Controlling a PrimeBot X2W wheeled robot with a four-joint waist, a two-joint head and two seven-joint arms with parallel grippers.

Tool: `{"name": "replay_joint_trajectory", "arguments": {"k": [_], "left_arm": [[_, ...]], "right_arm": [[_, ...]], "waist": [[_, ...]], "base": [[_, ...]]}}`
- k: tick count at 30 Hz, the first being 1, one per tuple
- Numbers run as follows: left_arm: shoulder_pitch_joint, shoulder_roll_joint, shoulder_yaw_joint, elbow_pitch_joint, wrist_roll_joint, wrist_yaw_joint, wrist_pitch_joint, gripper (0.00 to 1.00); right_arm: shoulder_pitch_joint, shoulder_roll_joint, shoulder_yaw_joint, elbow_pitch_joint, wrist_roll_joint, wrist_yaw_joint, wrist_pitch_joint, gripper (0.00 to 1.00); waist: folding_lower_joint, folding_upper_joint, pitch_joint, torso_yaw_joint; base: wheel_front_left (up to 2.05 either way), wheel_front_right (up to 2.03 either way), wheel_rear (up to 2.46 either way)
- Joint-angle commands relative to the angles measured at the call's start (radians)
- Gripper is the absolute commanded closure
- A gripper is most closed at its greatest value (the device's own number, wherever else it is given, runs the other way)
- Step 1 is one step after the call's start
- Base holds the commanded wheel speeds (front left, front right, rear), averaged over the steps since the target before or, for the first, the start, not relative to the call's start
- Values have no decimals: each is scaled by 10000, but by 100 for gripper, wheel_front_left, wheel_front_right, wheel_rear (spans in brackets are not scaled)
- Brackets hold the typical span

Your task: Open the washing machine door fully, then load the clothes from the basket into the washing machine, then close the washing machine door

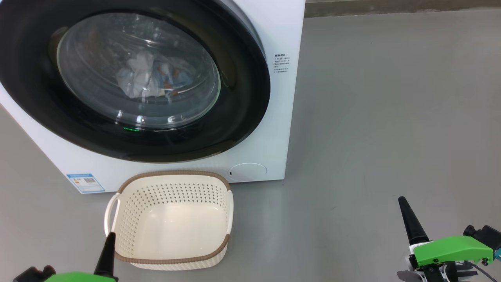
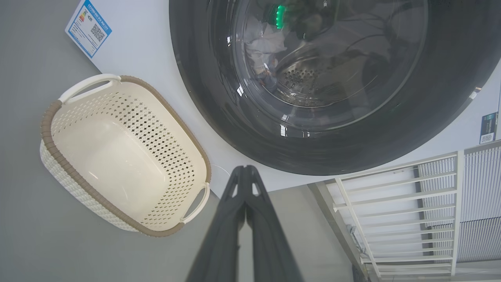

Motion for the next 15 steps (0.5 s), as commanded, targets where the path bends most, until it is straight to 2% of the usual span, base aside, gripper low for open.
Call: {"name": "replay_joint_trajectory", "arguments": {"k": [1, 15], "left_arm": [[-429, 112, 319, -301, -211, -21, 82, 100], [-520, -16, 561, -418, -1509, -23, 495, 100]], "right_arm": [[-82, -11, 77, -328, 218, 19, 89, 100], [-11, 149, -208, -595, 1412, 18, 503, 100]], "waist": [[-1, 0, -8, 0], [-1, 0, -107, 2]], "base": [[0, 0, 0], [0, 0, 0]]}}
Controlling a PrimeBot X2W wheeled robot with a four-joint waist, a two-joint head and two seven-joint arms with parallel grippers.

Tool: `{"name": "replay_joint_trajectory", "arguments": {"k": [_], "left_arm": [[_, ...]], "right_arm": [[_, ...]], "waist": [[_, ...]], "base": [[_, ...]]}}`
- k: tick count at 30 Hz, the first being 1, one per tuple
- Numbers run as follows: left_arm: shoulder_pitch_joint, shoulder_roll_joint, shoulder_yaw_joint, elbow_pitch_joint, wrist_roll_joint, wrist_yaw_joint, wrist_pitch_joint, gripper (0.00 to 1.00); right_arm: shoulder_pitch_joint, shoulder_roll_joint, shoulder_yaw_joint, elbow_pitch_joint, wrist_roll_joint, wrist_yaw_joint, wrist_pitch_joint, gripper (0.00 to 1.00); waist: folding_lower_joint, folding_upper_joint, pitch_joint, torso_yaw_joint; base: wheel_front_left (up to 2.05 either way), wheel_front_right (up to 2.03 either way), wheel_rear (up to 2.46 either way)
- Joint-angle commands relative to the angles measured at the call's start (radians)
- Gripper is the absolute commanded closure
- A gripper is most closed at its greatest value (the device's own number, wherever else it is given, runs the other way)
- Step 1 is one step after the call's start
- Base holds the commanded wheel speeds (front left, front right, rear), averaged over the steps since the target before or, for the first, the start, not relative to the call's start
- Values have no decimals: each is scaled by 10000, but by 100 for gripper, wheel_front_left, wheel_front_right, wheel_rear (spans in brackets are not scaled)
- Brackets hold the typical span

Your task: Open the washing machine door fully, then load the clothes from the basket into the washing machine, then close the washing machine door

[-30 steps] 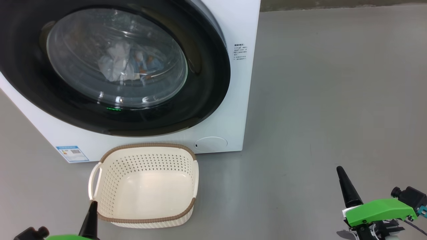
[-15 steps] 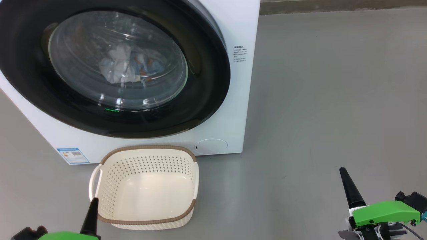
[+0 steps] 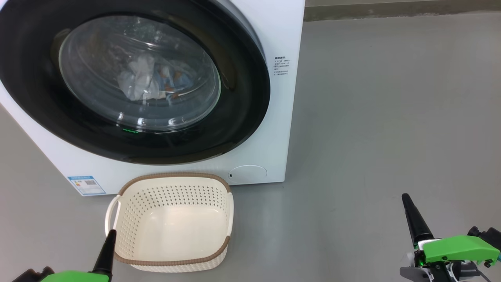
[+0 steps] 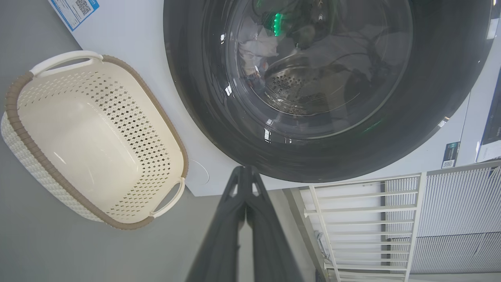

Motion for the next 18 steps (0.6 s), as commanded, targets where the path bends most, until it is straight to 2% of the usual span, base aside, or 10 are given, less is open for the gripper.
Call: {"name": "replay_joint_trajectory", "arguments": {"k": [1, 18], "left_arm": [[-473, 93, 355, -311, -322, -25, 111, 100], [-584, -63, 651, -454, -1898, -28, 613, 100]], "right_arm": [[-30, 25, 78, -369, 368, 18, 111, 100], [57, 220, -268, -693, 1819, 16, 614, 100]], "waist": [[0, -1, -17, 1], [0, -1, -137, 2]], "base": [[0, 0, 0], [0, 0, 0]]}}
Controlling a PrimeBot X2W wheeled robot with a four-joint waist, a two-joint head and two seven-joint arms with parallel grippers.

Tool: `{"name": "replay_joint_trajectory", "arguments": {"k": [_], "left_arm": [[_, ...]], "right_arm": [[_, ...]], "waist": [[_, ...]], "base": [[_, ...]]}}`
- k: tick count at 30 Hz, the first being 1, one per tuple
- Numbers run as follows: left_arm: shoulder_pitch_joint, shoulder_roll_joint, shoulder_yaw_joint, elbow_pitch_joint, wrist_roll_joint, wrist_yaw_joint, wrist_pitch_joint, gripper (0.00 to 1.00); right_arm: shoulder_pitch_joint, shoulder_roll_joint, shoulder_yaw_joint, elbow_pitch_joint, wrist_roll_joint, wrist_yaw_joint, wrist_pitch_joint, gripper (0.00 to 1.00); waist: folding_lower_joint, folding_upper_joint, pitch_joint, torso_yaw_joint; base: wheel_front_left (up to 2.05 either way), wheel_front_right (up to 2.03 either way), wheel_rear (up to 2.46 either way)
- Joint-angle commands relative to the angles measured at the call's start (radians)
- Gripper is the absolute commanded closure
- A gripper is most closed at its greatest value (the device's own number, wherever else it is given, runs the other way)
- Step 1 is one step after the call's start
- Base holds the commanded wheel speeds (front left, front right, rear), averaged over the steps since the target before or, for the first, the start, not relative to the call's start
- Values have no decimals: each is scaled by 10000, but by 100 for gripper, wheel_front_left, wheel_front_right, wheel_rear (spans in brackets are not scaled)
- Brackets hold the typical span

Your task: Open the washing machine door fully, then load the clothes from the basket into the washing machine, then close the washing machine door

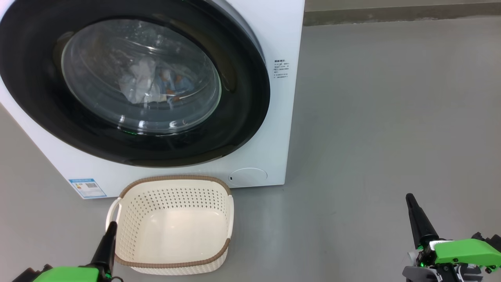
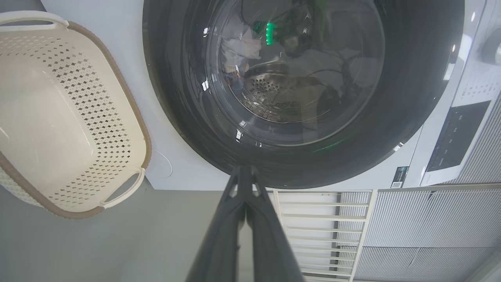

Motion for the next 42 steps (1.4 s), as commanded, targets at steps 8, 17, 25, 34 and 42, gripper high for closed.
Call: {"name": "replay_joint_trajectory", "arguments": {"k": [8, 17, 25, 34, 42], "left_arm": [[-460, 35, 503, -374, -946, -29, 317, 100], [-460, 32, 507, -374, -943, -29, 320, 100], [-461, 30, 510, -374, -940, -29, 322, 100], [-461, 28, 513, -374, -938, -29, 325, 100], [-461, 26, 516, -374, -935, -29, 327, 100]], "right_arm": [[-74, 100, -21, -514, 916, 17, 308, 100], [-74, 102, -22, -514, 914, 17, 310, 100], [-74, 102, -24, -514, 913, 17, 311, 100], [-74, 103, -25, -514, 912, 17, 312, 100], [-74, 104, -26, -514, 911, 17, 312, 100]], "waist": [[0, 0, -63, 1], [0, 0, -63, 1], [0, 0, -63, 1], [0, 0, -63, 1], [0, 0, -63, 1]], "base": [[0, 0, 0], [0, 0, 0], [0, 0, 0], [0, 0, 0], [0, 0, 0]]}}
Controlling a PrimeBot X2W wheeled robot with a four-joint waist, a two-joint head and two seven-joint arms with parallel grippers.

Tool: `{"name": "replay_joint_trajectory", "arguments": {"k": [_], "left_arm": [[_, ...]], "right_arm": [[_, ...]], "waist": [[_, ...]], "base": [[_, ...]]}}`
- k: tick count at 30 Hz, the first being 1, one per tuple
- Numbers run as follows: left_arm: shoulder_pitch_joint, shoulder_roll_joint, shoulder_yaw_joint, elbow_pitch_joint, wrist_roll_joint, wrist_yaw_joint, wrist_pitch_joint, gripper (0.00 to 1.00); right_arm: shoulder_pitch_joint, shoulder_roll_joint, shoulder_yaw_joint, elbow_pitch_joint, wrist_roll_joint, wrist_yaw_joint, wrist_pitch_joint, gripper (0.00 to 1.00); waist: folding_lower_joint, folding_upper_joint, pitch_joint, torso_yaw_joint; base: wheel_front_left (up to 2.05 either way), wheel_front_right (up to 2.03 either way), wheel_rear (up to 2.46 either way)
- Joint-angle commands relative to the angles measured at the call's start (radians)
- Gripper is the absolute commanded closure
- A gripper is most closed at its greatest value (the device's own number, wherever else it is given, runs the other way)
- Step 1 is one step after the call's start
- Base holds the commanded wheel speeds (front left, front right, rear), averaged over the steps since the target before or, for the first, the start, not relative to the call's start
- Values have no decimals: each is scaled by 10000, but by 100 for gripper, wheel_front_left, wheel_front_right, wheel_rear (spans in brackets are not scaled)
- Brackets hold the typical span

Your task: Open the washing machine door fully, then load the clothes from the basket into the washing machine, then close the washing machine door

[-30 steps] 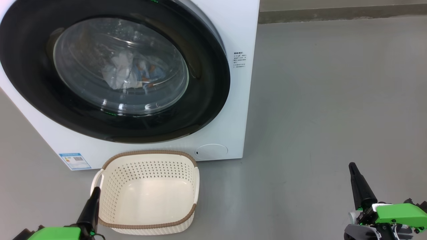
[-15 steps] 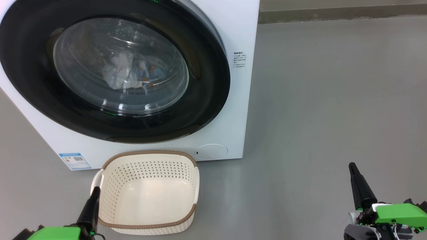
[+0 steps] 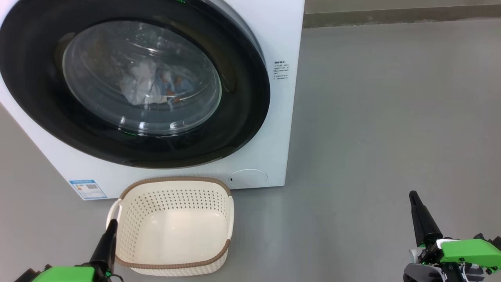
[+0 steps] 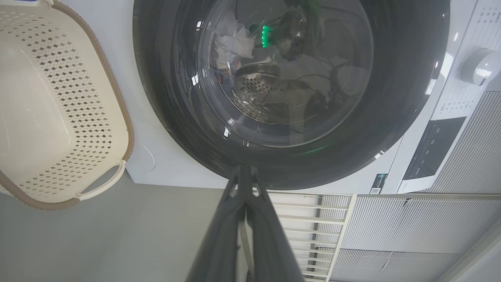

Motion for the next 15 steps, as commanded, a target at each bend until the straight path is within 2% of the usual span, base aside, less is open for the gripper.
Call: {"name": "replay_joint_trajectory", "arguments": {"k": [1, 15], "left_arm": [[-422, 131, 349, -289, -74, -29, 55, 100], [-422, 129, 353, -290, -71, -29, 58, 100]], "right_arm": [[-75, -17, 217, -311, 33, 17, 82, 100], [-75, -16, 216, -311, 32, 17, 84, 100]], "waist": [[-1, 0, 0, 0], [-1, 0, 0, 0]], "base": [[0, 0, 0], [0, 0, 0]]}}
